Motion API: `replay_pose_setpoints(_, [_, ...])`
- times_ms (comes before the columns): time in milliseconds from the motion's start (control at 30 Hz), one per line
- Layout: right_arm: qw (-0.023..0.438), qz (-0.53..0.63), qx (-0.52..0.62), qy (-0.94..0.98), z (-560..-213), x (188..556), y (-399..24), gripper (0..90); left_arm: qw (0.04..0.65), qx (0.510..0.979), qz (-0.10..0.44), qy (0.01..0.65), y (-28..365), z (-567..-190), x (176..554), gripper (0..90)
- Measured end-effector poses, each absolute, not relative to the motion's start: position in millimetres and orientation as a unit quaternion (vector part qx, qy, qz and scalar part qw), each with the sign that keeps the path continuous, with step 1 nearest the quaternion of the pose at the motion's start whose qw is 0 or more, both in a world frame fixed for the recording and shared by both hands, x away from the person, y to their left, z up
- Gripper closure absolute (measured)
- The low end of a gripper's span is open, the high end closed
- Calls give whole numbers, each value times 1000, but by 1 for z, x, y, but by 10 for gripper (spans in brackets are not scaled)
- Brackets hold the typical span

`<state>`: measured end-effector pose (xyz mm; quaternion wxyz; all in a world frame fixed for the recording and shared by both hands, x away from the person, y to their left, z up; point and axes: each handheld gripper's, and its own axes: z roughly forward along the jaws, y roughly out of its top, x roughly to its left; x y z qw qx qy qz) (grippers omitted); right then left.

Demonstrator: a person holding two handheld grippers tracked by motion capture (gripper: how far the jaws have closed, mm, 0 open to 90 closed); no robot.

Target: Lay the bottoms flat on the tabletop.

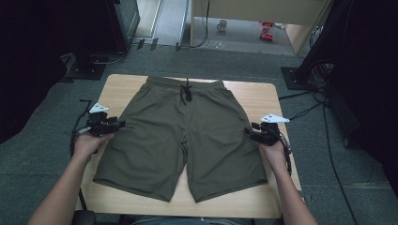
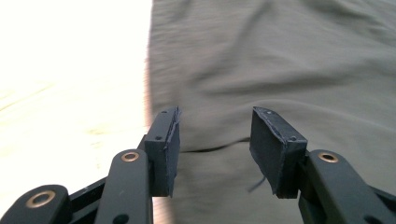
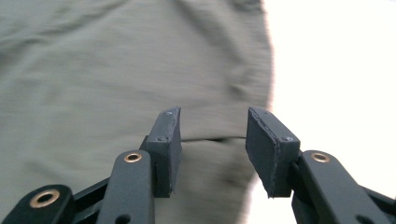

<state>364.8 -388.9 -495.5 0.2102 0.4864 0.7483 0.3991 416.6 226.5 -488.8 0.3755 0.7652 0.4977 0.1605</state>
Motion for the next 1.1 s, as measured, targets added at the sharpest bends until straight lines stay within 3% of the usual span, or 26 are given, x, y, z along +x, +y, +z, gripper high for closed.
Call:
replay_pose_setpoints(133, [227,383,515,733,-505,371,-409,547,354,763,190,506,236,-498,424,524])
replay_pose_setpoints(267, [205,375,547,720,-519,375,-419,542,356,755,196,516,239,-505,429,521])
replay_pose_setpoints(433, [218,367,557,712,-523,377,-422,535,361,745,198,524,241,-512,432,512])
replay_pose_setpoints(567, [242,344,547,724,-523,378,-415,446,358,750,219,512,236,-515,430,488])
replay_pose_setpoints(767, [236,339,551,725,-524,379,-409,296,354,751,222,511,233,-516,427,427])
replay_pose_setpoints(1100, [233,333,554,727,-524,378,-407,189,349,749,225,517,229,-516,427,372])
